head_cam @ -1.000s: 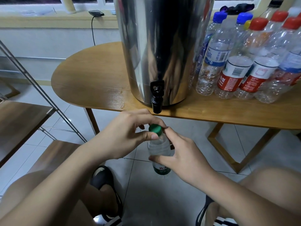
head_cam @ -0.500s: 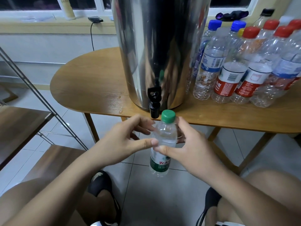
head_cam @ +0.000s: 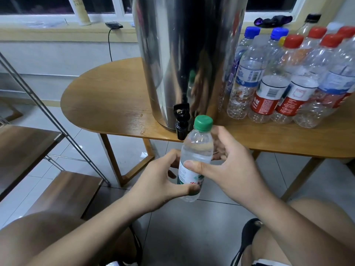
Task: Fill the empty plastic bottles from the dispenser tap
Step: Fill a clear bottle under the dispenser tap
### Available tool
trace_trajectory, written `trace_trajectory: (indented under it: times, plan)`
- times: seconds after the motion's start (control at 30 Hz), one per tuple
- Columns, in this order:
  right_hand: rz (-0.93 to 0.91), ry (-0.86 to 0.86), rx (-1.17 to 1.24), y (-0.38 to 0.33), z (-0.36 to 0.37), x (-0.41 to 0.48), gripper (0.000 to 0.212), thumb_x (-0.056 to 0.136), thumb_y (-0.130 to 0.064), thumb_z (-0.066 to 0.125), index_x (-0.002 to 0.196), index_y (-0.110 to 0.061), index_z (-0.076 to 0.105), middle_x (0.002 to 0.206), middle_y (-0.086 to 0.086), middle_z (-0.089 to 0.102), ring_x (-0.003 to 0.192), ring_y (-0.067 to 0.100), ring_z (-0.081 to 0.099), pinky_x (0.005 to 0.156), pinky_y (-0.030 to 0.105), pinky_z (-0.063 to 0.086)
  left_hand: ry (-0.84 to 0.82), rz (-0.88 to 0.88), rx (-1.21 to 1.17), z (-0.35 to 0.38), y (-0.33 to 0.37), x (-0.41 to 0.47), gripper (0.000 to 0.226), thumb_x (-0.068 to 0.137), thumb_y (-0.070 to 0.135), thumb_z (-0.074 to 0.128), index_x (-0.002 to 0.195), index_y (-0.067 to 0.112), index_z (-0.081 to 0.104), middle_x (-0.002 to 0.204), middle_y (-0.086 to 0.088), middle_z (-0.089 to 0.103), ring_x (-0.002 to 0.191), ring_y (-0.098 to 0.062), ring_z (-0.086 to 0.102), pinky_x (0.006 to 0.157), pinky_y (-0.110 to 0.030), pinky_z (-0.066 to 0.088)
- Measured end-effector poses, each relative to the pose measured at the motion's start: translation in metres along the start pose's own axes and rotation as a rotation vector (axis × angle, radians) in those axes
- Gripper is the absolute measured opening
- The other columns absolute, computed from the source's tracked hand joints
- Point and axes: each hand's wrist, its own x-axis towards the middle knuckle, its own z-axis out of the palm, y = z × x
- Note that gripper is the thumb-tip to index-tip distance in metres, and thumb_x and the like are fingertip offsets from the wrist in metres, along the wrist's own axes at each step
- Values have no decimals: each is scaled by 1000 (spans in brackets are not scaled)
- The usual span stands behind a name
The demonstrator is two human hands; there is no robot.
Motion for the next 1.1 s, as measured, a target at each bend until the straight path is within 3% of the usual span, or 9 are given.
trace_trajectory:
  times: [0.17,0.37,0.5,0.73,0.93,1.1]
  plan:
    - [24,3,91,4,5,3,65,77,-37,95,132,-35,61,126,-9,77,116,15,74,92,35,58,80,8,62,-18,3,-1,52,78,25,97,121,36,70,108,23,77,102,-5,73,82,-23,57]
    - [56,19,93,15,1,6,69,74,-55,95,134,-40,64,121,-5,77,109,20,75,89,38,60,108,1,-18,-55,8,-3,50,80,26,97,124,26,73,115,9,79,108,-16,75,92,-43,60]
    - [83,19,78,19,-3,6,59,75,-48,89,129,-36,68,114,-6,78,103,16,77,86,33,62,222,19,-89,-87,9,-1,61,79,30,95,134,24,70,126,1,78,117,-25,74,97,-59,59]
    - [137,-15,10,31,-5,7,49,84,-39,89,128,-37,67,111,-10,78,102,13,76,89,33,61,446,-60,-158,-123,-13,32,52,81,32,98,126,27,72,119,4,81,112,-21,78,99,-55,62]
    - [153,-19,-22,39,-5,11,42,89,-33,88,126,-39,67,110,-10,79,101,12,76,91,35,61,584,-170,-127,-151,-50,86,61,74,47,99,125,29,71,114,12,81,105,-5,77,97,-45,64]
    - [177,-24,2,45,-7,11,40,91,-31,86,125,-39,68,107,-8,79,97,13,76,91,33,59,642,-210,-117,-170,-77,125,69,77,54,95,135,29,66,124,10,77,112,-8,74,102,-45,62]
